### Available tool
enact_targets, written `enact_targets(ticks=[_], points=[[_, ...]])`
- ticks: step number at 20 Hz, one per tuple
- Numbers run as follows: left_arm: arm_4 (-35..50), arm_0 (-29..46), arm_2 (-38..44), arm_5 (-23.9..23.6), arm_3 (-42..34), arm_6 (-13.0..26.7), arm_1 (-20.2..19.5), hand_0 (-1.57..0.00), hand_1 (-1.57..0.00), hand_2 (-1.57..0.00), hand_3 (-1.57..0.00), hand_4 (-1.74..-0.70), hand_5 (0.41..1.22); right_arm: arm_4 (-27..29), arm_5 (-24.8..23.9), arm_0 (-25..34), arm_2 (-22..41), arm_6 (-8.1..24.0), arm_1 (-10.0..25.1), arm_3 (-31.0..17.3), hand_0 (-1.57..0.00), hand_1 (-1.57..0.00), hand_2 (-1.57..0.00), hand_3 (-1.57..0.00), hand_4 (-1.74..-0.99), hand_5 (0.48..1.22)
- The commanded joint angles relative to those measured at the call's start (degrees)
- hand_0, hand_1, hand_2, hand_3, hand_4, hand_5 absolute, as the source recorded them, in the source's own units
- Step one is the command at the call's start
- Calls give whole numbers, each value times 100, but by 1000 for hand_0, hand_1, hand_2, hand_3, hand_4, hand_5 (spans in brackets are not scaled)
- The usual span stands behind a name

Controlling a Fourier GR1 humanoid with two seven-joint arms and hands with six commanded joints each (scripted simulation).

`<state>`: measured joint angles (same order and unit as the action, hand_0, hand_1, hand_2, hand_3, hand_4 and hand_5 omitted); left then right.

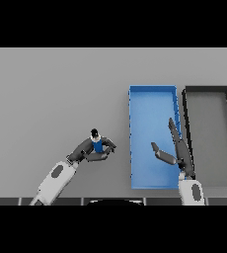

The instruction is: Pick up the blue pipe and place it into the blue bin.

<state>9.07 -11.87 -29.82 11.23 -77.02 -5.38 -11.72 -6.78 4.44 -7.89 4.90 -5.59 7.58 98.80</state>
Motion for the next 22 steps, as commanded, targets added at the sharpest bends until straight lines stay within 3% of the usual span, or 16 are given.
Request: enact_targets(ticks=[1,4,8,11,14,19,22], points=[[-34,1,8,-69,64,-55,55,-849,-945,-1013,-1003,-1481,969,53,36,11,-21,-59,19,12,1,1,1,1,-1261,609],[-202,108,-130,-165,-19,-307,126,-1201,-1250,-1285,-1215,-1604,1092,-6,-3,43,39,40,-56,-28,1,1,1,1,-1260,614],[-381,117,-234,-366,-216,-463,154,-1420,-1440,-1454,-1365,-1679,1168,-85,-10,95,70,-27,-49,-100,1,1,1,1,-1250,622],[-302,63,-257,-377,-561,-623,210,-1493,-1504,-1511,-1415,-1706,1194,-119,-36,106,69,-4,-66,-170,1,1,1,1,-1248,627],[-199,-123,-300,-296,-952,-524,217,-1531,-1537,-1540,-1439,-1717,1207,-153,-32,87,68,-35,-13,-92,1,1,1,1,-1228,629],[-26,-317,-365,-184,-1440,57,168,-1558,-1560,-1561,-1445,-1724,1216,-118,-2,6,35,-235,5,-130,1,1,1,1,-1215,639],[-27,-368,-352,-135,-1502,147,97,-1564,-1565,-1566,-1442,-1727,1219,-132,-28,5,22,-182,29,-62,1,1,1,1,-1189,631]])
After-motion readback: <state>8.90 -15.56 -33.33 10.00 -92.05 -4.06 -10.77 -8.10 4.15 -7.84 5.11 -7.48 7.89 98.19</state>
